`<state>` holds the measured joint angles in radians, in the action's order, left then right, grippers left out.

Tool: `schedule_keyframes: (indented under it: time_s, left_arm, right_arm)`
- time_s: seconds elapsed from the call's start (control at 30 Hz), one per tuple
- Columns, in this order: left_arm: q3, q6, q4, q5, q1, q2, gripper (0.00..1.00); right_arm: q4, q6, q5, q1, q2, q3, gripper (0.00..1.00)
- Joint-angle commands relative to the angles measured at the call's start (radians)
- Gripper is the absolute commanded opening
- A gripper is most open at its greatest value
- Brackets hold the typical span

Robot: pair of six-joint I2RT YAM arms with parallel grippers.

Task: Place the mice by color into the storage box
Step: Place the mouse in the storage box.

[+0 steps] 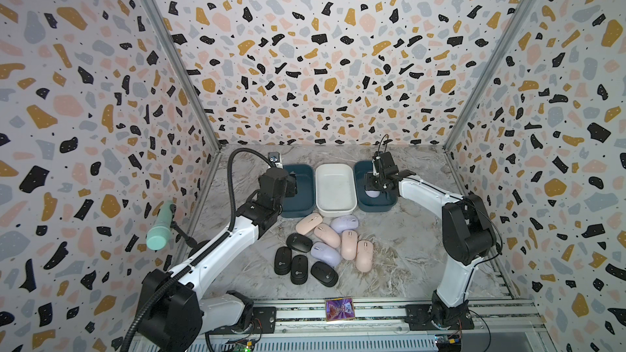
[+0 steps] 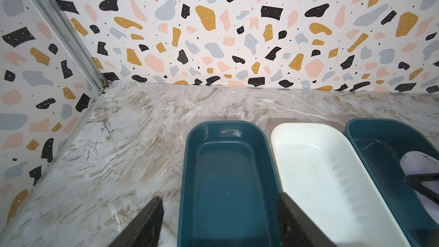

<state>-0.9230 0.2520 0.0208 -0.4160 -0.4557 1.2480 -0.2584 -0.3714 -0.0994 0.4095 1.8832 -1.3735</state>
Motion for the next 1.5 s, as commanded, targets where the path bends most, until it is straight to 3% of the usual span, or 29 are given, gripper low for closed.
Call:
schedule_keyframes:
  time_s: [0.0, 0.47, 1.47]
  left_arm:
    - [-0.044, -0.028, -0.021, -0.021, -0.005, 0.008, 0.74]
    - [-0.073, -0.022, -0.048, -0.011, -0.005, 0.055, 0.74]
    - [-0.024, -0.017, -0.078, -0.012, -0.005, 0.004, 0.74]
  right_arm:
    - [0.002, 0.03, 0.028, -0.011, 0.02, -0.071, 0.53]
    - [0.011, 0.034, 0.041, -0.025, 0.114, -0.153, 0.53]
    - [0.012, 0.039, 0.065, -0.026, 0.257, -0.232, 0.57]
